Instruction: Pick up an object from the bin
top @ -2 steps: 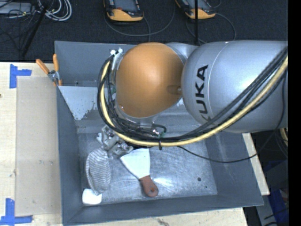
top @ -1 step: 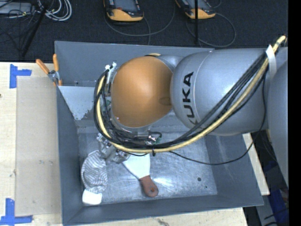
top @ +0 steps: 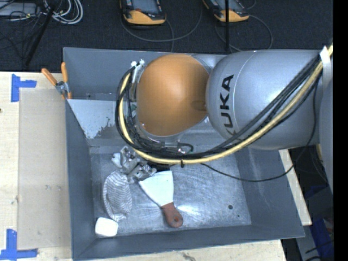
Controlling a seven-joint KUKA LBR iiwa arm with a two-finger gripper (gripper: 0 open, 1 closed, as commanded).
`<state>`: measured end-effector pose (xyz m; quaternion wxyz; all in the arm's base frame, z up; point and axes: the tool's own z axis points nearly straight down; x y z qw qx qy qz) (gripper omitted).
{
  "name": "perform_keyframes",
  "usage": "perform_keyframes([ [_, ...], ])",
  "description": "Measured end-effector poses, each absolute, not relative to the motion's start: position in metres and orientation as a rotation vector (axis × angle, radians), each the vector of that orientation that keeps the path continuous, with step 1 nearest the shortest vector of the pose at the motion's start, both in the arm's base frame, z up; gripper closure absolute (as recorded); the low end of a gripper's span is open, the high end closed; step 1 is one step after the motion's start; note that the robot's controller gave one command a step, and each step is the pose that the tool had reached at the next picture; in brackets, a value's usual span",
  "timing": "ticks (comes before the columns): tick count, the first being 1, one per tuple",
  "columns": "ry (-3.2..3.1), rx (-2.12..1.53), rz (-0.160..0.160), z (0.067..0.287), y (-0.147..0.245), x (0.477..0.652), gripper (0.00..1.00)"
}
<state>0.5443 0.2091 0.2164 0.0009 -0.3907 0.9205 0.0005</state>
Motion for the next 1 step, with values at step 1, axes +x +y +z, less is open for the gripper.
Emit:
perform_keyframes([
  [1,2.891,-1.226,0.002,0.2161,0.2089,0.5442,1.0],
])
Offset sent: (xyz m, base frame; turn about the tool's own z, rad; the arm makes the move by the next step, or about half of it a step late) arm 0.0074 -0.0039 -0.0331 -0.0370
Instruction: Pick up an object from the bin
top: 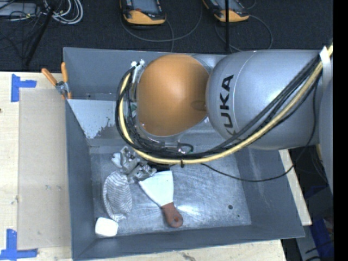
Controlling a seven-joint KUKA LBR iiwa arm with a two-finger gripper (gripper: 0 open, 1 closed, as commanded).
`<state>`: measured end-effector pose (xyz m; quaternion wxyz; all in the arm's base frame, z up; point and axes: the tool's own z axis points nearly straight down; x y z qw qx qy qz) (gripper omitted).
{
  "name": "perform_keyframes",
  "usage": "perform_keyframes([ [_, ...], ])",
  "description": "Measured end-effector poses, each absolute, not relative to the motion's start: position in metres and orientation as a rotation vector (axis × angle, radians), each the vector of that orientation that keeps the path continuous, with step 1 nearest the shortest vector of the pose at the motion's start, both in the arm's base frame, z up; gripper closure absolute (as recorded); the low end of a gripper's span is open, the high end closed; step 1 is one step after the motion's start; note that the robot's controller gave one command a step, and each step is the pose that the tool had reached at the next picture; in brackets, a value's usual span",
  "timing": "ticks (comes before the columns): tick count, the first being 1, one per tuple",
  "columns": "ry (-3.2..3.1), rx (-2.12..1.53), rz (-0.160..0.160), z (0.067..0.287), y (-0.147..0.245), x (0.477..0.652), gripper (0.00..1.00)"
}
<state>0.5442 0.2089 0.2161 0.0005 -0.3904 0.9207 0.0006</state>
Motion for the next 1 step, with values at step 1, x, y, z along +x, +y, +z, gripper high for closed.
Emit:
perform_keyframes([
  [1,2.874,-1.263,0.002,0.1941,0.2076,0.5495,1.0],
])
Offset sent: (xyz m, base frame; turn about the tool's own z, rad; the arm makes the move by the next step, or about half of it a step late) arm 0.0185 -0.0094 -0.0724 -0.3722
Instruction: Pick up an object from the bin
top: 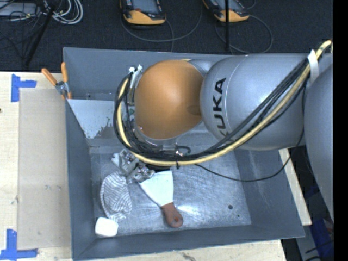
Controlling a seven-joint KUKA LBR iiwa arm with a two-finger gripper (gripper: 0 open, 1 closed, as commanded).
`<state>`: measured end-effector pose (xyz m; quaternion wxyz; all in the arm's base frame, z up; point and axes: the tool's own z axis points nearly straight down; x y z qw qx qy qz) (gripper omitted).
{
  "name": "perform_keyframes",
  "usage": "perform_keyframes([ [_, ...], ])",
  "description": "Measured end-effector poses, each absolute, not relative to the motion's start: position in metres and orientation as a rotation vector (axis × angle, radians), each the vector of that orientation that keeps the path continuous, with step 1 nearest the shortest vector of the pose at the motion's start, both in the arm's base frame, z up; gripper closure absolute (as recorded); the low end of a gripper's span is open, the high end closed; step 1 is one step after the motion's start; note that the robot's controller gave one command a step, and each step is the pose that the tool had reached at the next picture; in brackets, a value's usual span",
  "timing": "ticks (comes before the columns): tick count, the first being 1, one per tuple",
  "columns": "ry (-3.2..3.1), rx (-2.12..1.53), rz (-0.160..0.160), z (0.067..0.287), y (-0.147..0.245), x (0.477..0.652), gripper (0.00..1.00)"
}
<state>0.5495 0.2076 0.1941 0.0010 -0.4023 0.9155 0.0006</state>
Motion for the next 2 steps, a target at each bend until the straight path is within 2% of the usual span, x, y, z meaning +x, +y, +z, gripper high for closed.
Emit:
perform_keyframes([
  [1,2.748,-1.522,0.001,0.168,0.204,0.556,1.0],
  [2,2.622,-1.727,0.001,0.129,0.202,0.565,1.0],
])
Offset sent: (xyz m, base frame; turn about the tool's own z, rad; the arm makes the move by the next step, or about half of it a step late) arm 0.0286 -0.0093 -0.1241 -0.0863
